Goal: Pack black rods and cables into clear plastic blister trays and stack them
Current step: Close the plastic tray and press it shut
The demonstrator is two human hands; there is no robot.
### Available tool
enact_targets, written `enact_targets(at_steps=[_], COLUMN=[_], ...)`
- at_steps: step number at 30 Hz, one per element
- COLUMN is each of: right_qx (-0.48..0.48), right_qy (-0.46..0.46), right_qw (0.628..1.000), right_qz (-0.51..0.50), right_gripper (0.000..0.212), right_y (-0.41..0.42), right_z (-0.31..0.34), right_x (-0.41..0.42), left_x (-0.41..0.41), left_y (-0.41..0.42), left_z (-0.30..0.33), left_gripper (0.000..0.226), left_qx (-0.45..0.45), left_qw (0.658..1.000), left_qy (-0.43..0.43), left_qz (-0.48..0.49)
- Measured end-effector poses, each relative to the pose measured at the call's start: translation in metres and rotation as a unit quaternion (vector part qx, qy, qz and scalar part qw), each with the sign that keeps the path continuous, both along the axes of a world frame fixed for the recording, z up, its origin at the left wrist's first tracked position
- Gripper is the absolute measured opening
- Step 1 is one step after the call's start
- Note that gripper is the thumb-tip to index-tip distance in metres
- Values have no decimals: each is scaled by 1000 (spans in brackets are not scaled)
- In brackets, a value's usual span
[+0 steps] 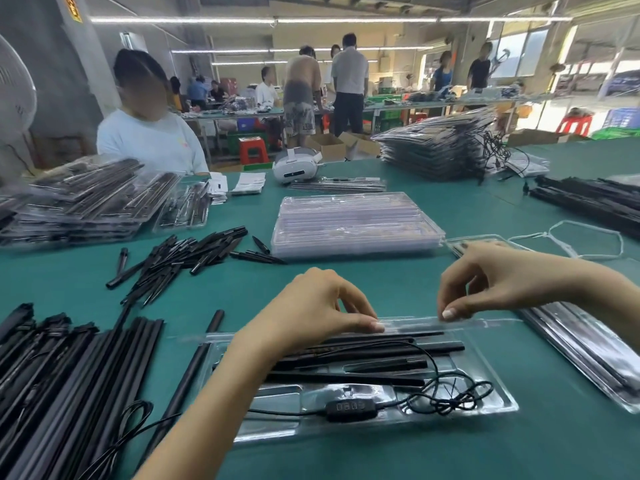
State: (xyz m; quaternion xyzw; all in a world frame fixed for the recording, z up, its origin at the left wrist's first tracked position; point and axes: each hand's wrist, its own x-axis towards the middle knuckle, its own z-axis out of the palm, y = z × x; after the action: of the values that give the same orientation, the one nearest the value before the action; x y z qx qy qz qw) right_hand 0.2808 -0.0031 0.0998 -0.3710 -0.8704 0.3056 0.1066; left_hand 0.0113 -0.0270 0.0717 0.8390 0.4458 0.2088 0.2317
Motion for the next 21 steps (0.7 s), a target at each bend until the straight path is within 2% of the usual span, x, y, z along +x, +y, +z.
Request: enact_targets(at_steps=[5, 9, 17, 19, 21], right_qx=[37, 52, 104, 205, 391], right_qy=[-27, -39, -20, -7, -21], right_qw=[999, 998, 994, 978, 918], right_qz=[-7, -6, -25, -47, -67], right_gripper=[21, 22, 5, 7, 6], right_y=[-9, -14, -11, -12, -15], right_z=[0, -2, -5, -7, -13], right_x=[-2, -2, 0, 1, -2], left_x=[1, 5, 10, 10, 10], left_y=[5, 5, 7, 7, 9], left_z=[8, 11, 17, 20, 18], left_gripper=[14, 10, 9, 12, 17], left_qx=[-7, 27, 22, 93, 231], left_qw=[997, 990, 987, 979, 950], left_qy=[39, 101, 129, 164, 209], left_qz=[-64, -90, -96, -74, -31])
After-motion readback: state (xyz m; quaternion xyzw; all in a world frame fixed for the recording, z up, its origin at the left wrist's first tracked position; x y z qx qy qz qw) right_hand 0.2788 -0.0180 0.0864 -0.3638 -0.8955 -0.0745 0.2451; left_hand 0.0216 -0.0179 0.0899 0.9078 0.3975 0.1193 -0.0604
